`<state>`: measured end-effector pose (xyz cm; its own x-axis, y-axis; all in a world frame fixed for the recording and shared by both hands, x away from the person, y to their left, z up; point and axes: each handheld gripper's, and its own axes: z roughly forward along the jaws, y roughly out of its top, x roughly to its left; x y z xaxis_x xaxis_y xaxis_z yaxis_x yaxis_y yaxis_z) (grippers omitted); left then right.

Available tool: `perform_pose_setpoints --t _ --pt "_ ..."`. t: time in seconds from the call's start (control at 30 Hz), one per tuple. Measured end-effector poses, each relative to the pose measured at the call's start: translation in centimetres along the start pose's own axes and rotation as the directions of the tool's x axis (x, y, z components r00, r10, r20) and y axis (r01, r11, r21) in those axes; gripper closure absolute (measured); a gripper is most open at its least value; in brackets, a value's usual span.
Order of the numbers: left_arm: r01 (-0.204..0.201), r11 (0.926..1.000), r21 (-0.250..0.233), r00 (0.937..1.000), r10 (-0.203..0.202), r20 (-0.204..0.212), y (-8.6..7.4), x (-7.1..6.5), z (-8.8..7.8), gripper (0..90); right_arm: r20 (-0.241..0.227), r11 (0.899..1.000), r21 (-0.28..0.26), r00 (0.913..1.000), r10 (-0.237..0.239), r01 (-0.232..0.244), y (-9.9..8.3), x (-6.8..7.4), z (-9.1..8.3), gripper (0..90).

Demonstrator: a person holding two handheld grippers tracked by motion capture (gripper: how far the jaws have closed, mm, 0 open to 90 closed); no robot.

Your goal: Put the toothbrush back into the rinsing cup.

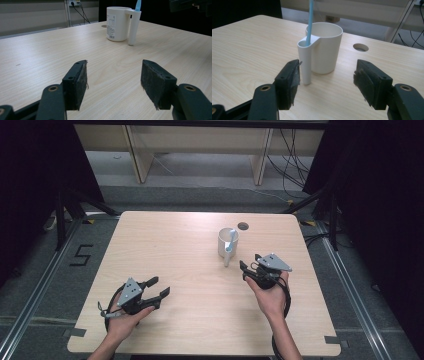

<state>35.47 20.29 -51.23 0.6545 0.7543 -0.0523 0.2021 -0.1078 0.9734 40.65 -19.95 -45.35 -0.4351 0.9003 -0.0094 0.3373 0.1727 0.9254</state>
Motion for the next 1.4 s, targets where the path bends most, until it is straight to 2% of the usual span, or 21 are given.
perform_pose_setpoints --t 0.1,0.13,0.27,0.3,0.4,0.5,0.57,0.7,0.8,0.9,0.93,1.0,1.03,1.13,1.17,1.2,1.27,1.3,1.33,1.37,1.4 --pt "0.0 1.0 -0.001 1.0 0.0 -0.001 0.0 0.0 0.0 37.6 0.006 1.0 -0.007 0.9999 -0.011 0.011 -0.5 -0.2 -0.7 37.7" --pt "0.0 1.0 0.0 1.0 0.0 -0.001 0.0 0.0 0.0 37.6 -0.006 1.0 -0.009 1.0 0.001 -0.001 -0.7 -0.2 -0.8 37.6" --pt "0.002 1.0 -0.006 1.0 -0.002 0.002 0.0 0.0 0.1 37.6 0.016 1.0 -0.002 0.9995 0.026 -0.026 -1.2 0.0 -1.6 37.7" --pt "0.0 1.0 -0.001 1.0 0.0 -0.001 0.0 0.0 0.0 37.6 0.011 1.0 -0.017 0.9998 -0.014 0.014 -1.3 -0.4 -1.7 37.8" --pt "0.001 1.0 -0.001 1.0 -0.001 -0.004 0.0 0.0 0.0 37.6 0.016 1.0 -0.011 0.9997 0.019 -0.018 -1.8 -0.2 -2.3 37.8" --pt "0.002 1.0 -0.002 1.0 -0.002 -0.004 0.0 0.0 0.0 37.6 0.016 1.0 -0.012 0.9998 0.008 -0.007 -2.3 -0.4 -2.8 37.9" --pt "0.002 1.0 -0.002 1.0 -0.002 -0.004 0.0 0.0 0.0 37.6 0.019 0.999 -0.016 0.9989 0.043 -0.043 -2.7 -0.3 -3.2 38.1" --pt "0.001 1.0 -0.002 1.0 -0.002 -0.004 0.0 0.0 0.0 37.6 0.019 1.0 -0.021 0.9998 0.01 -0.01 -3.3 -0.7 -3.7 38.3" --pt "0.002 1.0 -0.002 1.0 -0.002 -0.004 0.0 0.0 -0.1 37.5 0.031 0.999 -0.005 0.9983 0.049 -0.049 -4.4 -0.7 -4.6 38.4" --pt "0.008 0.9999 -0.008 1.0 -0.008 0.0 0.0 0.0 0.0 36.8 0.036 0.999 -0.008 0.9981 0.051 -0.05 -5.1 -1.0 -5.1 38.5" --pt "0.009 0.9999 -0.013 1.0 -0.009 0.0 0.0 -0.1 -0.1 36.7 0.056 0.999 -0.01 0.9976 0.041 -0.04 -5.4 -1.1 -5.3 38.5" --pt "0.009 0.9998 -0.015 1.0 -0.009 0.0 0.0 -0.1 -0.1 36.4 0.048 0.999 -0.02 0.9979 0.043 -0.042 -5.8 -1.2 -5.6 38.5" --pt "0.012 0.9994 -0.031 0.9999 -0.012 0.008 -0.1 0.0 0.0 36.4 0.055 0.997 -0.004 0.9958 0.074 -0.074 -6.0 -1.1 -5.9 38.6" --pt "0.009 0.9999 -0.012 1.0 -0.009 0.002 -0.1 0.0 -0.1 36.5 0.064 0.997 -0.002 0.9949 0.078 -0.078 -6.6 -1.3 -6.6 38.7" --pt "0.009 0.9999 -0.012 1.0 -0.009 0.002 -0.1 0.0 -0.1 36.4 0.068 0.994 0.005 0.9919 0.108 -0.108 -6.8 -1.1 -6.9 38.8" --pt "0.009 0.9999 -0.011 1.0 -0.009 0.002 -0.1 0.0 -0.1 36.4 0.067 0.997 -0.013 0.9948 0.077 -0.076 -7.0 -1.4 -6.9 38.8" --pt "0.009 0.9999 -0.011 1.0 -0.009 0.002 -0.1 -0.1 -0.1 36.3 0.063 0.996 -0.004 0.9936 0.093 -0.093 -7.2 -1.3 -7.1 38.9" --pt "0.01 0.9999 -0.01 1.0 -0.01 0.002 -0.1 -0.1 -0.1 36.1 0.083 0.997 -0.012 0.9934 0.079 -0.079 -7.4 -1.4 -7.3 38.9" --pt "0.009 0.9999 -0.008 1.0 -0.009 0.002 -0.1 -0.1 -0.1 35.9 0.076 0.997 -0.016 0.9943 0.076 -0.075 -7.8 -1.4 -7.5 39.0" --pt "0.009 0.9999 -0.008 1.0 -0.009 0.002 -0.1 -0.1 -0.1 35.9 0.076 0.997 -0.016 0.9943 0.076 -0.075 -7.8 -1.4 -7.5 39.0" --pt "0.011 0.9999 -0.009 0.9999 -0.011 0.004 -0.1 -0.1 -0.1 35.9 0.071 0.994 0.005 0.9918 0.106 -0.106 -8.1 -1.2 -7.9 39.2"
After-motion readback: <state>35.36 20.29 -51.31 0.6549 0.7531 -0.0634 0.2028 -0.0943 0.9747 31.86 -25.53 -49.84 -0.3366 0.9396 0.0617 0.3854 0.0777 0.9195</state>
